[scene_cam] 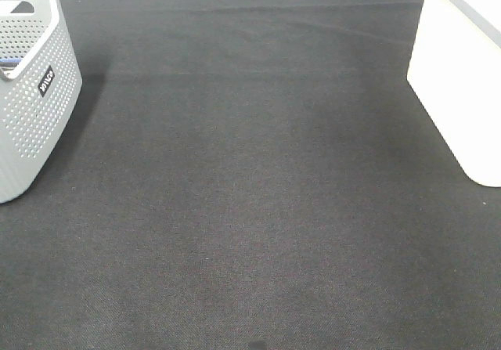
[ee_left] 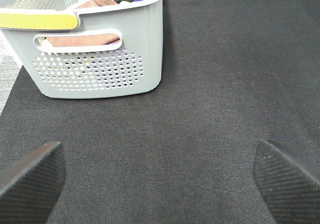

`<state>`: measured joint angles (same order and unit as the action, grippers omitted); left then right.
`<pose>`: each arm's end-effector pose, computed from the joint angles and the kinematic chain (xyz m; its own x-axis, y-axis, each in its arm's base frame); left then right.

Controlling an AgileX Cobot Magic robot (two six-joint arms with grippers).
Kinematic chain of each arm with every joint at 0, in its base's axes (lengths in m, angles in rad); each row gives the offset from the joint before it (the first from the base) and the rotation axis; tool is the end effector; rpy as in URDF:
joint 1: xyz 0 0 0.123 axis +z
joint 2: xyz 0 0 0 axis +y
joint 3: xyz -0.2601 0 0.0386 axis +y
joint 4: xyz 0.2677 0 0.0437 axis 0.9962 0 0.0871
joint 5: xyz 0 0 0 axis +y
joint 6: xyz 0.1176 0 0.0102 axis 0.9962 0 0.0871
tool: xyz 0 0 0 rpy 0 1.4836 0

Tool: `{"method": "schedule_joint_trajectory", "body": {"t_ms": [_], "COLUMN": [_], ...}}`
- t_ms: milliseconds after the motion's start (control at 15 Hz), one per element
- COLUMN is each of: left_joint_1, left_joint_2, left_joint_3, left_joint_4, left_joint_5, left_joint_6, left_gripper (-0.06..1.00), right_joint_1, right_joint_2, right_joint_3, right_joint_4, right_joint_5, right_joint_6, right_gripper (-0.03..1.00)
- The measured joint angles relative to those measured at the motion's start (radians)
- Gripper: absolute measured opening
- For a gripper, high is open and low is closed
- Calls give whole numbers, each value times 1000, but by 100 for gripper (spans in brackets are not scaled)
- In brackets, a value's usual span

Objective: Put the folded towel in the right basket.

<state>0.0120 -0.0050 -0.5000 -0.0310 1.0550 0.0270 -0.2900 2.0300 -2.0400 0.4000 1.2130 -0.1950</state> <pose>0.0584 -0.0025 0.2753 -0.4461 0.0063 -0.8950 0.0174 0.9998 -0.0016 0.4609 -0.0926 0.2880 -0.8527 0.2078 -0.4792 0.0631 0.9517 0.3004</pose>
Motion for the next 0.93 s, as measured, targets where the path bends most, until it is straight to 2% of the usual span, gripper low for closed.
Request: {"method": "schedule_joint_trajectory", "body": {"t_ms": [133, 267, 467, 533, 667, 800, 933], "left_joint_1": [0, 0, 0, 0, 0, 0, 0], "left_joint_2": [0, 0, 0, 0, 0, 0, 0], "left_joint_3": [0, 0, 0, 0, 0, 0, 0], "left_joint_4": [0, 0, 0, 0, 0, 0, 0], "left_joint_5": [0, 0, 0, 0, 0, 0, 0], "left_joint_6": [0, 0, 0, 0, 0, 0, 0], "left_gripper": [97, 97, 97, 97, 97, 97, 97], "right_joint_1": [18, 87, 286, 286, 378, 434, 442], "right_joint_2": [-58, -115, -199, -199, -243, -311, -441], "right_joint_3": [0, 0, 0, 0, 17, 95, 283], "right_joint_4": [63, 40, -99, -99, -202, -244, -253], "right_joint_5": [3, 4, 6, 6, 6, 6, 6], "right_joint_6": [-9, -10, 44, 44, 103, 136, 150], "right_gripper": [82, 82, 82, 82, 82, 82, 82]}}
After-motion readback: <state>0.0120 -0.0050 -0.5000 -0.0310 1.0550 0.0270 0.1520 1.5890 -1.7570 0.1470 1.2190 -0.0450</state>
